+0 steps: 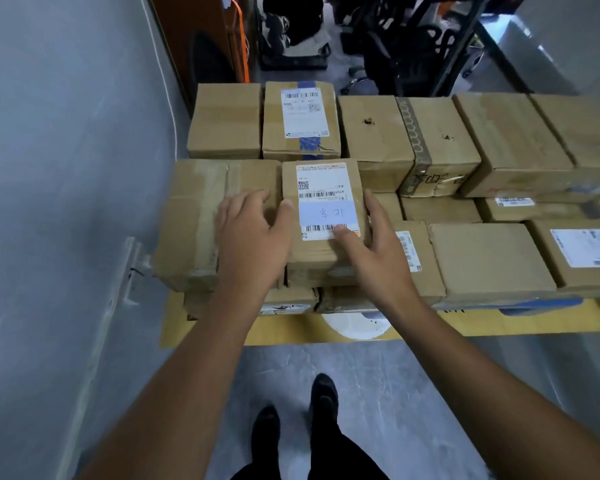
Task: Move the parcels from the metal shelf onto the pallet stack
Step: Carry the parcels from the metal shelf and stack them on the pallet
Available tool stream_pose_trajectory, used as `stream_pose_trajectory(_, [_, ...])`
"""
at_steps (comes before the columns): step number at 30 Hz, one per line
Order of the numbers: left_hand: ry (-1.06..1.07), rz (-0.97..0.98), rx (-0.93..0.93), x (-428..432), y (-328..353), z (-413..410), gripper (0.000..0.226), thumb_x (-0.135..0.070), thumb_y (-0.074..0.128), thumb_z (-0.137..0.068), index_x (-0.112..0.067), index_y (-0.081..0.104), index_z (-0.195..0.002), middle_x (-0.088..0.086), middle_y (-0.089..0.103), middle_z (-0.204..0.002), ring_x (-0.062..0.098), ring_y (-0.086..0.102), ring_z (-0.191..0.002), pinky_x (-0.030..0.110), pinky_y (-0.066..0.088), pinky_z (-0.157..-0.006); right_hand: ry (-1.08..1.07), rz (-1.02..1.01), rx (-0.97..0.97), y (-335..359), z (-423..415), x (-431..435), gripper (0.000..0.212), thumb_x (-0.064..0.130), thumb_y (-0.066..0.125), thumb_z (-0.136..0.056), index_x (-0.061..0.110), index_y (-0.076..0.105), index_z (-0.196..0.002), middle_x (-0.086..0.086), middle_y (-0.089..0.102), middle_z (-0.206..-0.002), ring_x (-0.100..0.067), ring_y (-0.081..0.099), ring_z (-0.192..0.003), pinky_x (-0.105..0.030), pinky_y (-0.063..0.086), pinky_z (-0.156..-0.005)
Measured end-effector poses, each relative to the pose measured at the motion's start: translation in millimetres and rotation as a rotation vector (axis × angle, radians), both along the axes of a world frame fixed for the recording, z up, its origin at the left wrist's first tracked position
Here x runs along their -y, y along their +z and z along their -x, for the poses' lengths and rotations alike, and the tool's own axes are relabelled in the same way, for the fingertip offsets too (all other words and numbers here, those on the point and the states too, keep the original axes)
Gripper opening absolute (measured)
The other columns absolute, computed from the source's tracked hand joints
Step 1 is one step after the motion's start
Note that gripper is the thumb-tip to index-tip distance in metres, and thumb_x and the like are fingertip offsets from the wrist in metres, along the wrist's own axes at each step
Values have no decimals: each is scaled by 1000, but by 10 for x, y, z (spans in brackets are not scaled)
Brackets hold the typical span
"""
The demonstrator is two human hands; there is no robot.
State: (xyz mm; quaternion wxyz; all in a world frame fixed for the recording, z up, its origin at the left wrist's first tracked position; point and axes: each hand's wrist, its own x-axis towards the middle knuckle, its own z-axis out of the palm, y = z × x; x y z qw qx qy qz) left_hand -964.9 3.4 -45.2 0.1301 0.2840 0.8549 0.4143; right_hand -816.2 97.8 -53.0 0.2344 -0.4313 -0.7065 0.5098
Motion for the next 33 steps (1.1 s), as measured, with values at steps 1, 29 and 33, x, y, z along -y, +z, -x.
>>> stream_pose_trajectory(1, [-9,-1,5,-2,-4,14,52,-50,49,-100,-17,60,-139,2,52,-147,22,33,-147,44,25,-124,-4,1,3,6,-3,3,88,55,59,-89,34,23,-166,18,33,-167,-3,34,-152,-43,36,-124])
stream_pose_trajectory(29, [-1432,-141,33,652,232,-5489,59,-49,60,-100,-28,45,-153,-6,39,-161,15,21,-155,38,26,-124,-1073,-143,297,113,-5765,2488,71,55,55,-104,22,34,-164,3,37,-168,-15,33,-154,-25,24,-117])
stream_pose_trajectory(33, [-1633,-149,38,1175,206,-6752,58,-47,62,-100,-28,47,-152,-7,43,-156,14,28,-152,39,29,-123,-1265,-143,322,154,-6805,3316,70,52,55,-104,20,35,-163,0,38,-168,-16,33,-154,-27,24,-120])
